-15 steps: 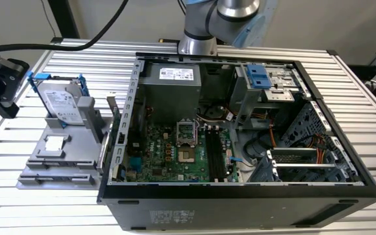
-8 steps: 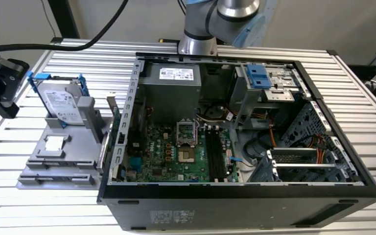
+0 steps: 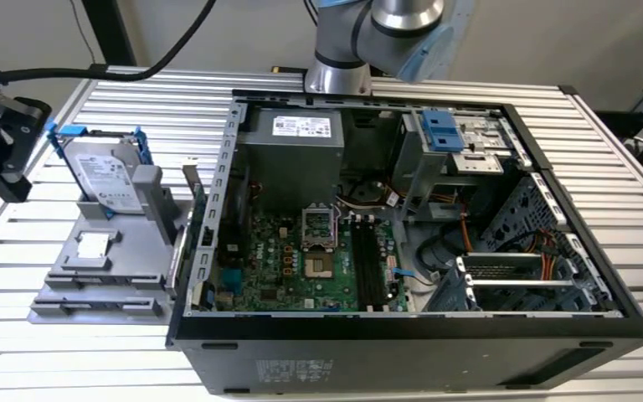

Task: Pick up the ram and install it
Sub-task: 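Pick up the ram and move it above insertion slot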

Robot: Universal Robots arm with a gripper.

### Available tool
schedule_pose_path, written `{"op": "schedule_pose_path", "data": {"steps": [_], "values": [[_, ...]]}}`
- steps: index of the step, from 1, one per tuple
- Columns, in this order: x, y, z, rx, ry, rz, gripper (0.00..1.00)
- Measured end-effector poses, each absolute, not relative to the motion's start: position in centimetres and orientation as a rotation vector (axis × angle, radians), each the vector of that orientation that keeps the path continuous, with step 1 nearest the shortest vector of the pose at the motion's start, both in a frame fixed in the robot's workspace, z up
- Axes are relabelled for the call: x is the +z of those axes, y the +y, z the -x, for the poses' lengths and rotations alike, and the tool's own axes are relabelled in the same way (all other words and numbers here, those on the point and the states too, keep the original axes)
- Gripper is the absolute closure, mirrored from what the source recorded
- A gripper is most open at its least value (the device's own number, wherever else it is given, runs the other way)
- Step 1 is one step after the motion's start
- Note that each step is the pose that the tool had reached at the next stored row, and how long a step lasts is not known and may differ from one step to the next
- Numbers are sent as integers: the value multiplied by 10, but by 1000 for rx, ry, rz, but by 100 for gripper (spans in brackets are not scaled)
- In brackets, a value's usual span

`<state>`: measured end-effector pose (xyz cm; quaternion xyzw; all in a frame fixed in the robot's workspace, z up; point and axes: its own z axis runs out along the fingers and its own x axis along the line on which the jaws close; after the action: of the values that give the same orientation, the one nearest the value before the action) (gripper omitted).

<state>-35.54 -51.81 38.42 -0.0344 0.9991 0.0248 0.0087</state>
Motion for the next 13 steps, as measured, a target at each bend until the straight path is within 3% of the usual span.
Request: {"op": "schedule_pose_path", "data": {"steps": [13], "values": [[384, -518, 355, 80, 3094, 468, 100]]}}
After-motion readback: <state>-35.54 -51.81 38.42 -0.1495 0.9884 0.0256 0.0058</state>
